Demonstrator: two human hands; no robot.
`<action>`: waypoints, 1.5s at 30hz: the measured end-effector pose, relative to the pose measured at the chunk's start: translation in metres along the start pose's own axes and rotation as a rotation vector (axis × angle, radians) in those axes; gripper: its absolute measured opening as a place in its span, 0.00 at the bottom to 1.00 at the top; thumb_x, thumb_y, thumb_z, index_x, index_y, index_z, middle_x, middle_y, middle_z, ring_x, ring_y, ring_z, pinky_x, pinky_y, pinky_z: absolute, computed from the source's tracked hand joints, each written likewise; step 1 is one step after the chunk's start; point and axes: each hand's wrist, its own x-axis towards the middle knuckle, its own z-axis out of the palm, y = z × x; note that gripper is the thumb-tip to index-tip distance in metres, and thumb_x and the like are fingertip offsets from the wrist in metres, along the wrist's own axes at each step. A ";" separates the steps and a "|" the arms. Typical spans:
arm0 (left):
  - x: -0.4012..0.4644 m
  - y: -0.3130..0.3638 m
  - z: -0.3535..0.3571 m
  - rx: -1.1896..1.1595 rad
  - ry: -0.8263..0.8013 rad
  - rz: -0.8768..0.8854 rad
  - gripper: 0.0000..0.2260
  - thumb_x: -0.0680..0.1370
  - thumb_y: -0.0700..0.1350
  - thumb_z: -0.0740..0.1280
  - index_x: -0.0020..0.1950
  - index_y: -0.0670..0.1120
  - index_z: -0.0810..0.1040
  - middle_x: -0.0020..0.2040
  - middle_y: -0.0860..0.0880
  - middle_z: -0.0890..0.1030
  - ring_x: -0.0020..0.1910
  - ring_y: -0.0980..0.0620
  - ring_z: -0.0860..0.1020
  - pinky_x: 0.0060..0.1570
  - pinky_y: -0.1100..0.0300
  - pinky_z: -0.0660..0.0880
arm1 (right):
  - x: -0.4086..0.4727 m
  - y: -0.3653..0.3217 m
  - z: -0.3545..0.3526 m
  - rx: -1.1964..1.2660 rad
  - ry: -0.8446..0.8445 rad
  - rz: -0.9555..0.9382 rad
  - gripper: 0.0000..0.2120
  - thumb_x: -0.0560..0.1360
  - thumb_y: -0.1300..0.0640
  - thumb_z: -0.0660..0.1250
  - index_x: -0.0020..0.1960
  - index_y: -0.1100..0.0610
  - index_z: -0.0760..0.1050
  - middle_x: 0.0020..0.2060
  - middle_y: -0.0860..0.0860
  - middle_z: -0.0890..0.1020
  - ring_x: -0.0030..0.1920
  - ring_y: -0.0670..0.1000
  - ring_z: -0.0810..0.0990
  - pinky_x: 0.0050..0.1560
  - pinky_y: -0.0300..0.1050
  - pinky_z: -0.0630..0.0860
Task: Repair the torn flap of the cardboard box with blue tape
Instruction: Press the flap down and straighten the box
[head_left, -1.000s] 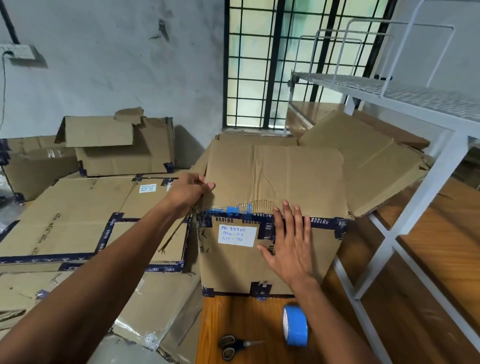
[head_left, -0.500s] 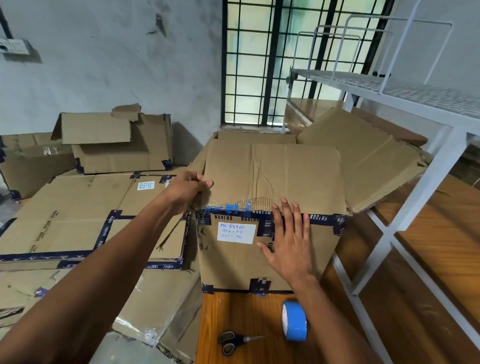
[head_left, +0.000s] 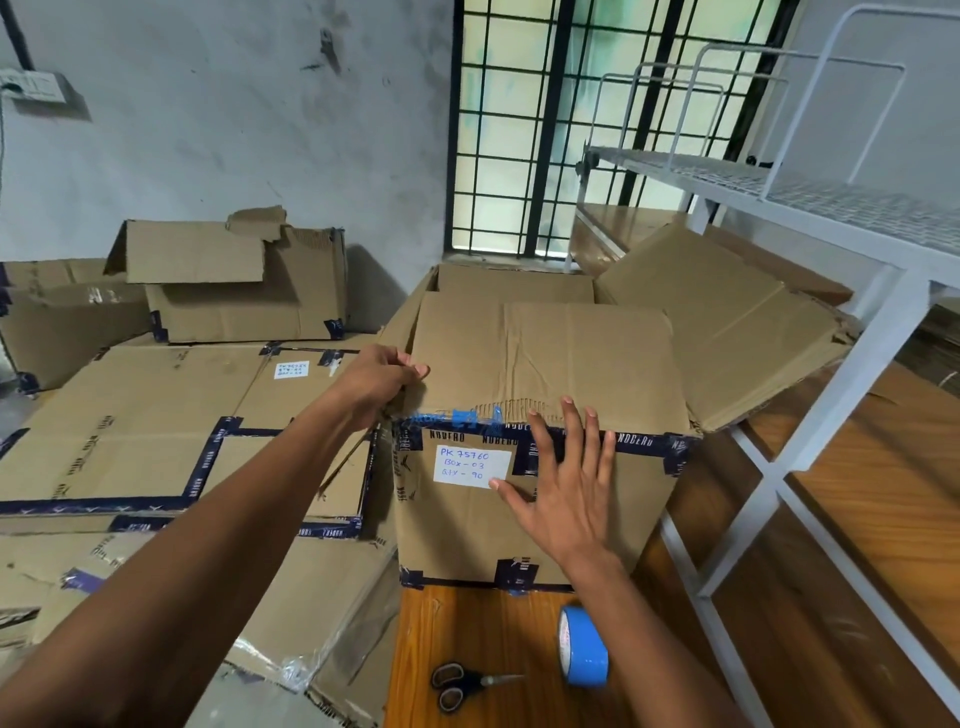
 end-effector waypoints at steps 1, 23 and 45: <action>0.000 -0.001 -0.001 0.007 0.008 0.001 0.06 0.85 0.43 0.69 0.53 0.41 0.77 0.46 0.41 0.82 0.40 0.48 0.80 0.28 0.61 0.77 | 0.002 -0.006 -0.002 0.021 0.010 0.005 0.50 0.73 0.23 0.63 0.86 0.44 0.49 0.86 0.60 0.48 0.85 0.66 0.46 0.81 0.72 0.49; 0.005 -0.009 0.003 0.062 0.091 0.027 0.08 0.84 0.46 0.71 0.55 0.42 0.78 0.55 0.40 0.82 0.53 0.41 0.83 0.40 0.51 0.82 | 0.011 -0.042 -0.006 0.026 -0.060 0.054 0.55 0.72 0.21 0.61 0.87 0.51 0.51 0.85 0.59 0.39 0.85 0.65 0.38 0.82 0.71 0.47; 0.000 -0.007 0.006 -0.135 0.085 0.043 0.06 0.83 0.44 0.72 0.49 0.44 0.78 0.46 0.43 0.83 0.49 0.41 0.83 0.44 0.46 0.84 | -0.006 -0.032 -0.001 -0.026 -0.092 0.005 0.62 0.71 0.26 0.69 0.86 0.57 0.40 0.85 0.59 0.38 0.85 0.64 0.38 0.83 0.68 0.49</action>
